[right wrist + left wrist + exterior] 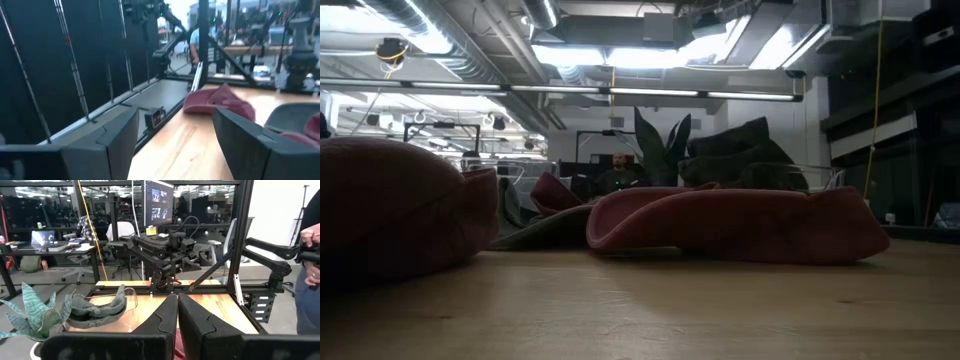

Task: Pick & Place hat
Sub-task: Put the bottom red cap into the left bin

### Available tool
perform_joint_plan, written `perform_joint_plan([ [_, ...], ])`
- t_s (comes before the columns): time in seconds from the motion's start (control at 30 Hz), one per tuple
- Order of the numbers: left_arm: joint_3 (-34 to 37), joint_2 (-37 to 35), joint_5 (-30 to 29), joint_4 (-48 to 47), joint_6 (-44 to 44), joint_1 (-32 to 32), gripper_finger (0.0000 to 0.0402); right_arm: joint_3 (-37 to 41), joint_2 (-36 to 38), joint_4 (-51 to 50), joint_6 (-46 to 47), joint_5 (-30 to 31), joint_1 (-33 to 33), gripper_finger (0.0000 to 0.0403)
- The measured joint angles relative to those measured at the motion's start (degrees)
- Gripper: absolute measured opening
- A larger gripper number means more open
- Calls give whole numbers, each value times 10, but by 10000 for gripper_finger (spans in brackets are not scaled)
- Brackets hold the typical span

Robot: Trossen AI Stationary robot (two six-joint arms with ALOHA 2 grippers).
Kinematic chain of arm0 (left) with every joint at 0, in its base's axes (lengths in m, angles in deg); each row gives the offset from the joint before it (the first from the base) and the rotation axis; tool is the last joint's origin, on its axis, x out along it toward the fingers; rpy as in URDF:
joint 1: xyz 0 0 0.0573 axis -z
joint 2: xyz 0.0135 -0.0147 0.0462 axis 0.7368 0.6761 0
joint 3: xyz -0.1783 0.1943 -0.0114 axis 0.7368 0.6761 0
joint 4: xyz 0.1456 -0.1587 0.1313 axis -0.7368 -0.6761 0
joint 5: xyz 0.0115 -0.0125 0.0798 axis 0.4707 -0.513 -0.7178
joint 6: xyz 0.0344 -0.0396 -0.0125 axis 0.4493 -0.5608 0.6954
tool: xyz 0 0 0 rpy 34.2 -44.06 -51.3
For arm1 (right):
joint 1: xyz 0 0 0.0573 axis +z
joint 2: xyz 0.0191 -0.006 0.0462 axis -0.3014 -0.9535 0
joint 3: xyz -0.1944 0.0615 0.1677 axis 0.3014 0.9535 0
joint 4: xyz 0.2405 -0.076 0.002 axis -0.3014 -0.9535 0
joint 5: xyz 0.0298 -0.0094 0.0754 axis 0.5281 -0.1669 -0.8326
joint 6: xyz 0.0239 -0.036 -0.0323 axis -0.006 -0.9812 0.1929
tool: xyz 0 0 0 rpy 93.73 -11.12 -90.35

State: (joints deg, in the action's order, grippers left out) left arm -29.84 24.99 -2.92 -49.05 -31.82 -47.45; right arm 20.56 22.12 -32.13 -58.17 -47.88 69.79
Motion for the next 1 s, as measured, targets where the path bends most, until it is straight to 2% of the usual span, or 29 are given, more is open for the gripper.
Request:
perform_joint_plan([
  [0.27,0,0,0,0,0,0,12,21,66,8,-80,17,-47,252],
  [0.43,0,0,0,0,0,0,10,51,111,5,-89,26,-79,252],
  [0.77,0,0,0,0,0,0,10,52,173,-55,-150,73,-123,252],
  [0.87,0,0,0,0,0,0,12,52,173,-66,-158,56,-144,252],
  [1.0,0,0,0,0,0,0,12,52,173,-109,-144,-2,-176,252],
])
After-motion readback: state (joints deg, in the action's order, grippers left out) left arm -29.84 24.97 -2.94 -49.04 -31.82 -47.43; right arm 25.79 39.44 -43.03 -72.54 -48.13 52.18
